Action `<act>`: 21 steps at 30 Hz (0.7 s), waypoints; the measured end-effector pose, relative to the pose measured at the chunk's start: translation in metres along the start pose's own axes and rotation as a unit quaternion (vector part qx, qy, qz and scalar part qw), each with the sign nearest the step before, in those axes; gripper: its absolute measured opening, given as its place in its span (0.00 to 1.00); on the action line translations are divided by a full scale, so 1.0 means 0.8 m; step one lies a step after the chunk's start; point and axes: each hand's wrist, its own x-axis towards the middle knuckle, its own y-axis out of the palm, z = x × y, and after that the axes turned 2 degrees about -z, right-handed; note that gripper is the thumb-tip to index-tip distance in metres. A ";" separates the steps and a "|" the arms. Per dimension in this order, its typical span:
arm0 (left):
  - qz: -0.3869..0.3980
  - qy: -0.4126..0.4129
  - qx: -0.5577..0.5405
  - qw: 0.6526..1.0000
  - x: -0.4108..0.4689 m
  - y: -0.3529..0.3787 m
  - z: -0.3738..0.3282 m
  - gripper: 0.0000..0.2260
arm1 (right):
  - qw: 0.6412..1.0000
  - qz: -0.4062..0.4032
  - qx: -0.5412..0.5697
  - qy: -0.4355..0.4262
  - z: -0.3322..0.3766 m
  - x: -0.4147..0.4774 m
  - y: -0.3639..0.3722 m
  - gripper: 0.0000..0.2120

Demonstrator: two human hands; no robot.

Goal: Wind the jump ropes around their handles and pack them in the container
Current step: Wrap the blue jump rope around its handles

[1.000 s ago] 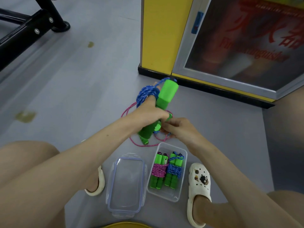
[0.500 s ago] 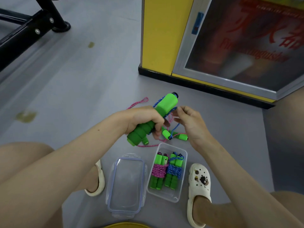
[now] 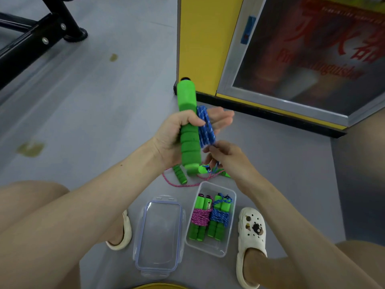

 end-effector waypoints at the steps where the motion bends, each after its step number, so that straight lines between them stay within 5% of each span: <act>1: -0.024 0.023 0.006 0.999 0.002 0.000 -0.001 0.25 | 1.000 -0.006 -0.005 -0.001 0.000 0.000 -0.001 0.07; 5: -0.168 0.075 0.090 0.979 0.008 -0.002 -0.007 0.15 | 1.000 -0.007 -0.010 -0.018 0.000 -0.003 -0.007 0.08; 8: -0.227 0.063 0.168 0.957 0.011 -0.007 -0.011 0.23 | 0.999 0.005 -0.028 -0.033 0.003 -0.006 -0.003 0.09; 10: -0.239 0.047 0.333 0.911 0.010 -0.009 -0.011 0.21 | 0.998 -0.009 -0.042 -0.048 0.007 -0.005 -0.003 0.08; 12: -0.225 0.028 0.544 0.808 0.009 -0.015 -0.005 0.14 | 0.997 -0.031 -0.051 -0.054 0.008 -0.003 -0.007 0.06; 16: -0.144 0.125 0.862 0.470 0.001 -0.031 0.009 0.09 | 0.995 -0.051 -0.070 -0.050 0.005 -0.001 -0.013 0.03; 17: -0.134 0.135 0.885 0.424 0.002 -0.036 0.012 0.12 | 0.995 -0.056 -0.066 -0.052 0.004 -0.001 -0.014 0.03; 18: -0.132 0.127 0.890 0.418 0.002 -0.040 0.014 0.13 | 0.995 -0.063 -0.058 -0.055 0.003 0.000 -0.016 0.03; 21: -0.169 -0.033 0.812 0.558 0.007 -0.042 0.009 0.08 | 0.993 -0.087 -0.035 -0.068 0.004 -0.001 -0.021 0.03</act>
